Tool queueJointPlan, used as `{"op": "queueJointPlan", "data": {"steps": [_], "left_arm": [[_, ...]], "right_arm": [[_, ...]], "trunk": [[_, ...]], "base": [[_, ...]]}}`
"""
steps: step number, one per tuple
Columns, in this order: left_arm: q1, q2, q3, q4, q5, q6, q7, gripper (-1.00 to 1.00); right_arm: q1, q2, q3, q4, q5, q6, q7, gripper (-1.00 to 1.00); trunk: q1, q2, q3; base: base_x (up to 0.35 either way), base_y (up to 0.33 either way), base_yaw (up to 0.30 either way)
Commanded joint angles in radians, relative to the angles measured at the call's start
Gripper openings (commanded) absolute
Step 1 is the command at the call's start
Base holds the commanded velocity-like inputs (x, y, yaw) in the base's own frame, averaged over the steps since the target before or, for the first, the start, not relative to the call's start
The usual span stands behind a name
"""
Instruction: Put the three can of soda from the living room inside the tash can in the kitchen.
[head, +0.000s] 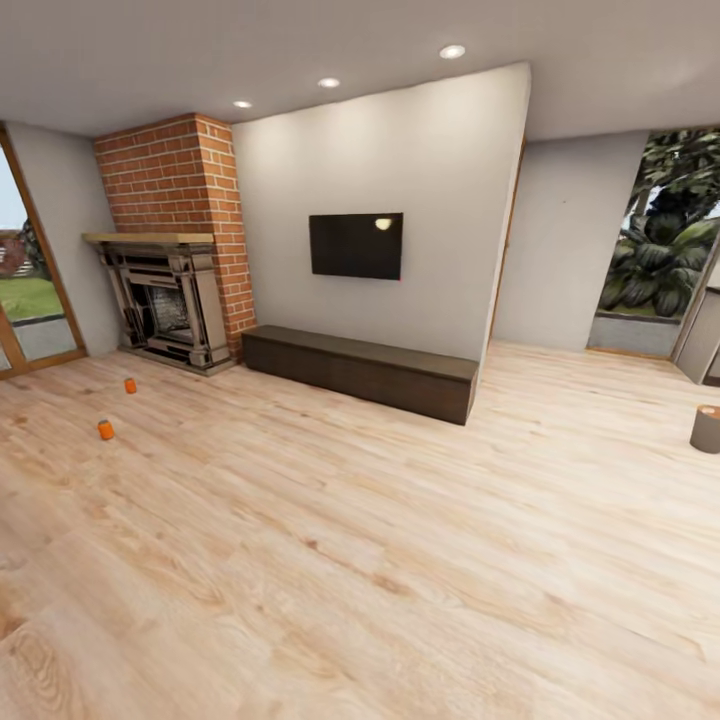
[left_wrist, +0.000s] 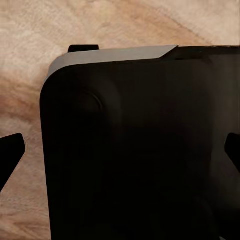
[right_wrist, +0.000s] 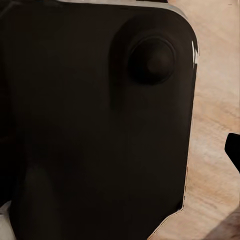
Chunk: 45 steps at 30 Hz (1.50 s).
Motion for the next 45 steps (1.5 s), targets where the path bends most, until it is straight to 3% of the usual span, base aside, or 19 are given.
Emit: {"op": "queueJointPlan", "data": {"steps": [1, 13, 24, 45], "left_arm": [[0.000, 0.000, 0.000, 0.000, 0.000, 0.000, 0.000, 1.00], [0.000, 0.000, -0.001, -0.001, -0.002, -0.001, 0.000, 1.00], [0.000, -0.001, -0.002, -0.003, -0.002, -0.003, 0.000, 1.00], [0.000, -0.004, -0.002, -0.003, -0.002, -0.004, 0.000, 1.00]], "right_arm": [[0.000, 0.000, 0.000, -0.001, 0.000, 0.000, 0.000, 1.00], [0.000, 0.000, 0.000, -0.010, 0.000, 0.001, 0.001, 1.00], [0.000, 0.000, 0.001, -0.011, 0.000, 0.000, 0.003, 1.00], [0.000, 0.000, 0.001, -0.010, 0.000, 0.000, 0.004, 1.00]], "trunk": [[0.000, 0.000, 0.000], [0.000, 0.000, 0.000], [0.000, 0.000, 0.000], [0.000, 0.000, 0.000]], "base": [[0.287, 0.183, 0.000], [0.290, 0.121, -0.141], [0.301, 0.012, -0.257], [0.320, 0.000, -0.130]]}}
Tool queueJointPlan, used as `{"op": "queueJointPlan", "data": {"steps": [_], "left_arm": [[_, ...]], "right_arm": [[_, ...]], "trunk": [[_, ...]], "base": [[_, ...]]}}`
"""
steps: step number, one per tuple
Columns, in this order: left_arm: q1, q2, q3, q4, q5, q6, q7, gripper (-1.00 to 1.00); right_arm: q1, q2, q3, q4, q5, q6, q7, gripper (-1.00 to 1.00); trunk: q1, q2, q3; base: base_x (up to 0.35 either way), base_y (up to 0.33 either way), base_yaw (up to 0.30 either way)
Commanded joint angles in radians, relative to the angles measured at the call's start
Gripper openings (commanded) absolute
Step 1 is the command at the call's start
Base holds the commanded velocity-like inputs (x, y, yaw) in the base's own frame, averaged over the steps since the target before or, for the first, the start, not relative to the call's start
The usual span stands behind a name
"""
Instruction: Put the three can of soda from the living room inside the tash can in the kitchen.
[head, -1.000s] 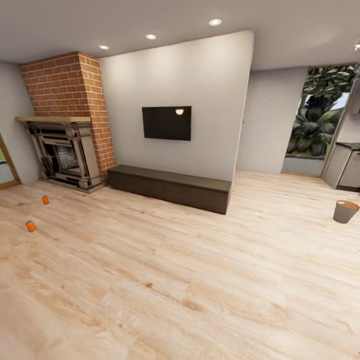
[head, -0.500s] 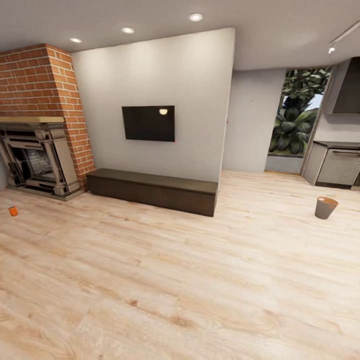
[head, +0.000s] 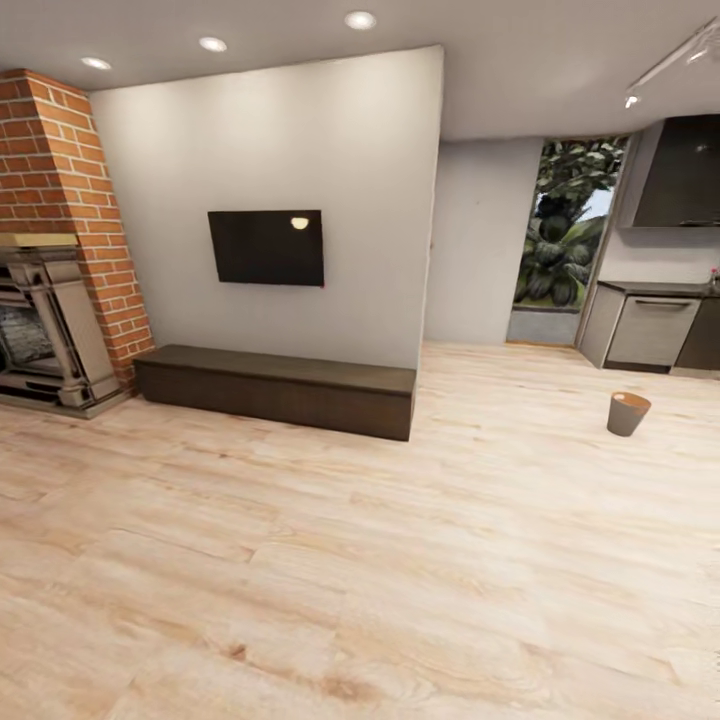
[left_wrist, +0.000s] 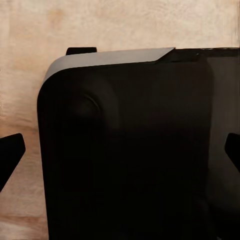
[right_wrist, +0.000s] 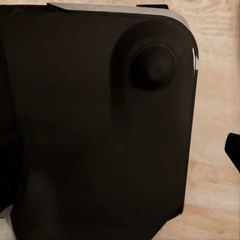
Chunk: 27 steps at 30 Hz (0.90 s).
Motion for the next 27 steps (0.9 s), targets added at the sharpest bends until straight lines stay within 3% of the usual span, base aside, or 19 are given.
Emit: {"op": "queueJointPlan", "data": {"steps": [1, 16, 27], "left_arm": [[0.000, 0.000, 0.000, 0.000, 0.000, 0.000, 0.000, 1.00], [0.000, -0.002, 0.000, -0.021, 0.000, -0.004, 0.000, 1.00], [0.000, 0.000, -0.001, -0.119, 0.000, -0.034, -0.049, 1.00]], "right_arm": [[0.000, 0.000, 0.000, 0.000, 0.000, 0.000, 0.000, 1.00], [0.000, 0.000, 0.001, -0.001, 0.000, 0.000, -0.001, 1.00], [-0.001, -0.002, -0.002, -0.030, 0.000, 0.001, 0.002, 1.00]], "trunk": [[0.000, 0.000, 0.000], [0.000, 0.000, 0.000], [0.000, 0.000, 0.000]], "base": [[0.341, 0.000, -0.272], [0.342, 0.000, -0.283], [0.343, 0.000, -0.286]]}}
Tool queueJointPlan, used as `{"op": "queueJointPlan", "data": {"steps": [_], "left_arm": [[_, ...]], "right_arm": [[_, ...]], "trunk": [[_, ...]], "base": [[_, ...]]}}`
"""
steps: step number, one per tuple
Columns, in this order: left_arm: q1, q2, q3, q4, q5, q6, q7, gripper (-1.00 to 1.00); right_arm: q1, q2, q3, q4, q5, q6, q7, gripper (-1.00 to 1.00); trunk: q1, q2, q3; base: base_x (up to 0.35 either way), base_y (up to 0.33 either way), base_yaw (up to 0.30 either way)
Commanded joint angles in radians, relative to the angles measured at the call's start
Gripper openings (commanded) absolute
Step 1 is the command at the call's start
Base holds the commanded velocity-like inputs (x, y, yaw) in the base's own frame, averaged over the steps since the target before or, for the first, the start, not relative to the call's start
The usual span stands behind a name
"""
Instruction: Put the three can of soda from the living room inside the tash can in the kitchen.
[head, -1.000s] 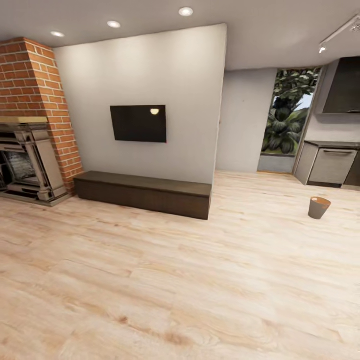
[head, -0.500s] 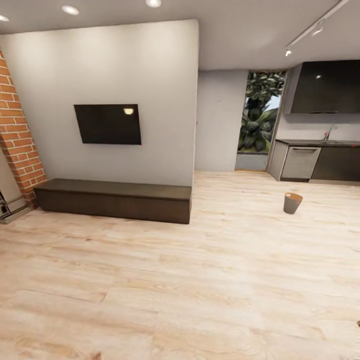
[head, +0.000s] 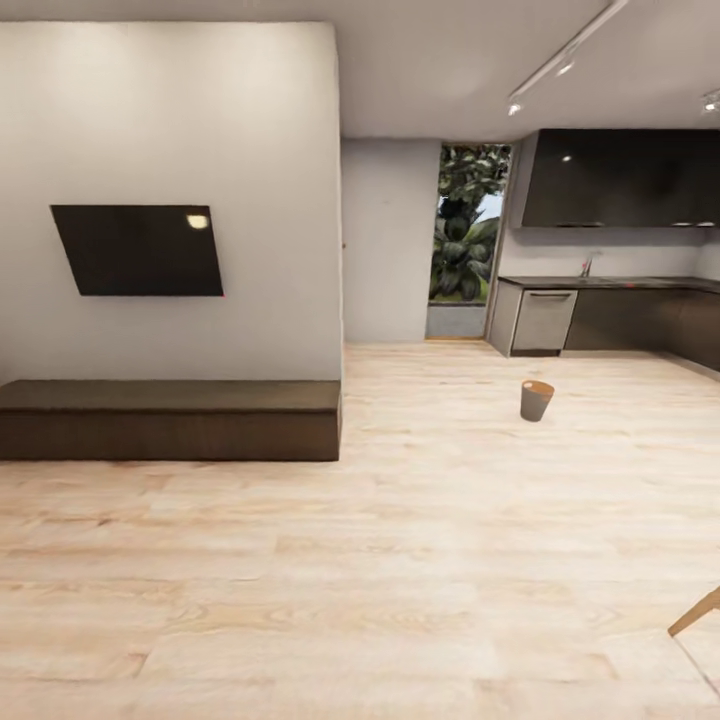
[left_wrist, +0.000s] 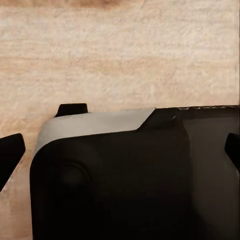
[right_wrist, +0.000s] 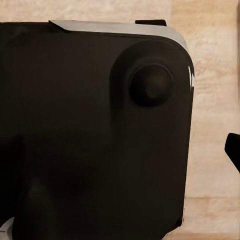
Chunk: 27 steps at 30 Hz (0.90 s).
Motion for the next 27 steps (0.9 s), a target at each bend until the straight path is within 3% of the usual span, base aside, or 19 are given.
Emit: {"op": "queueJointPlan", "data": {"steps": [1, 12, 18, 27], "left_arm": [[0.000, 0.000, 0.000, -0.003, 0.000, -0.009, -0.002, 1.00], [0.002, 0.004, -0.063, -0.047, -0.001, -0.071, -0.010, 1.00], [0.002, 0.003, -0.069, -0.054, -0.001, -0.073, -0.011, 1.00], [0.002, 0.005, -0.071, -0.057, 0.000, -0.073, -0.010, 1.00]], "right_arm": [[0.000, 0.000, -0.001, 0.000, 0.000, 0.000, 0.000, 1.00], [0.000, 0.014, 0.004, 0.000, 0.001, 0.001, 0.002, 1.00], [0.000, 0.028, 0.005, 0.001, 0.001, 0.001, 0.003, 1.00], [0.000, 0.034, 0.005, 0.001, 0.002, 0.001, 0.003, 1.00]], "trunk": [[0.000, 0.000, 0.000], [0.000, 0.000, 0.000], [0.000, 0.000, 0.000], [0.000, 0.000, 0.000]], "base": [[0.343, 0.000, -0.275], [0.343, 0.000, -0.103], [0.343, 0.000, -0.090], [0.343, 0.000, -0.249]]}}
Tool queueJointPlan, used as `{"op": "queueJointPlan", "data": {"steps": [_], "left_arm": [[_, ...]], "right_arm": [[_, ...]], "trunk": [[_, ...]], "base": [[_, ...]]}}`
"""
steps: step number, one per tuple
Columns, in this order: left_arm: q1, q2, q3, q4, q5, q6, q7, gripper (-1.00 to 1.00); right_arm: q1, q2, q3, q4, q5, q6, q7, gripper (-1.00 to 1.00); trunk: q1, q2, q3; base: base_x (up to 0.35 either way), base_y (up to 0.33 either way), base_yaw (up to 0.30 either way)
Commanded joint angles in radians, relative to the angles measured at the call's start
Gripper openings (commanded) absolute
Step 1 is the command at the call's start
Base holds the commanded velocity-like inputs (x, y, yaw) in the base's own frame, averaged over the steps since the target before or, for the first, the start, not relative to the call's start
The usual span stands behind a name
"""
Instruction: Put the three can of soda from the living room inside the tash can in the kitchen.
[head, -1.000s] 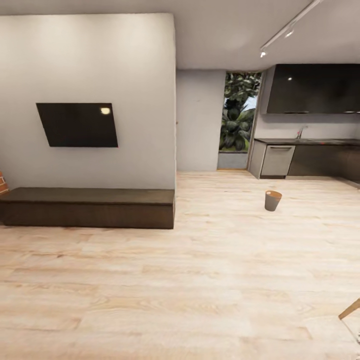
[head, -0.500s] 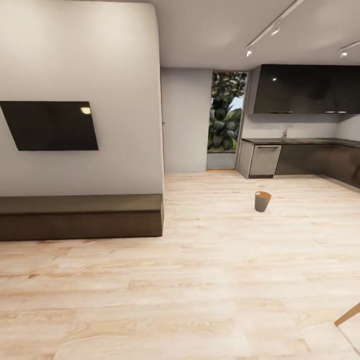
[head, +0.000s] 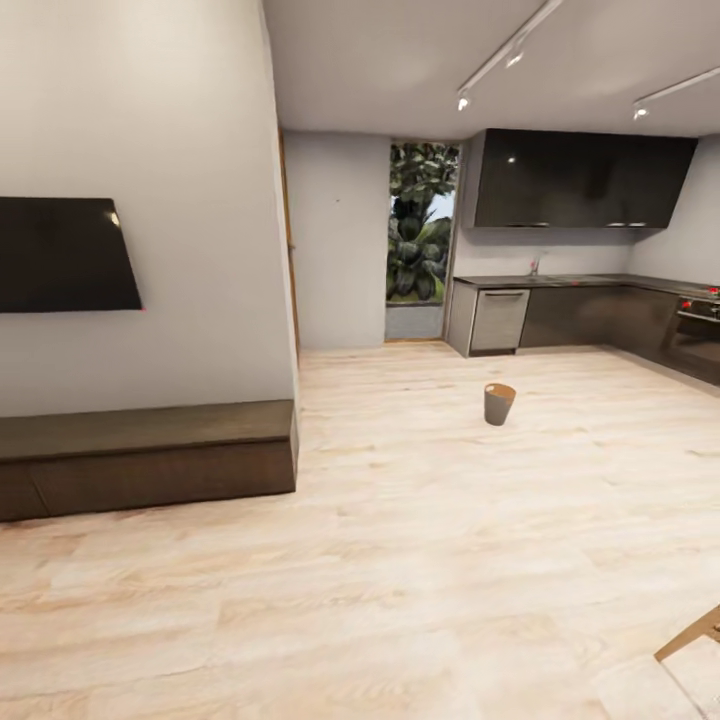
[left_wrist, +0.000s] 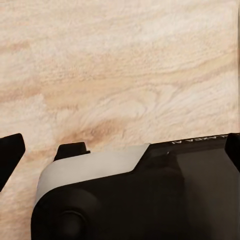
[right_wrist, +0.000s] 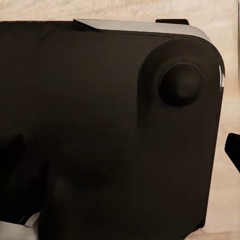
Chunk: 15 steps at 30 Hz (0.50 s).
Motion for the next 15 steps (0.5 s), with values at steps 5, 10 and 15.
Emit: {"op": "queueJointPlan", "data": {"steps": [5, 10, 15], "left_arm": [[0.000, -0.001, 0.000, 0.001, 0.000, 0.000, 0.000, 1.00], [0.000, -0.001, 0.000, 0.001, 0.000, 0.000, 0.000, 1.00], [0.000, -0.001, 0.000, 0.002, 0.000, 0.000, 0.001, 1.00]], "right_arm": [[0.000, 0.000, -0.001, 0.000, 0.000, 0.000, 0.000, 1.00], [0.000, -0.001, -0.002, 0.000, 0.000, 0.000, 0.000, 1.00], [0.000, -0.001, -0.003, -0.001, 0.000, 0.000, -0.001, 1.00]], "trunk": [[0.000, 0.000, 0.000], [0.000, 0.000, 0.000], [0.000, 0.000, 0.000]], "base": [[0.343, 0.000, -0.280], [0.343, 0.000, -0.253], [0.343, 0.000, -0.197]]}}
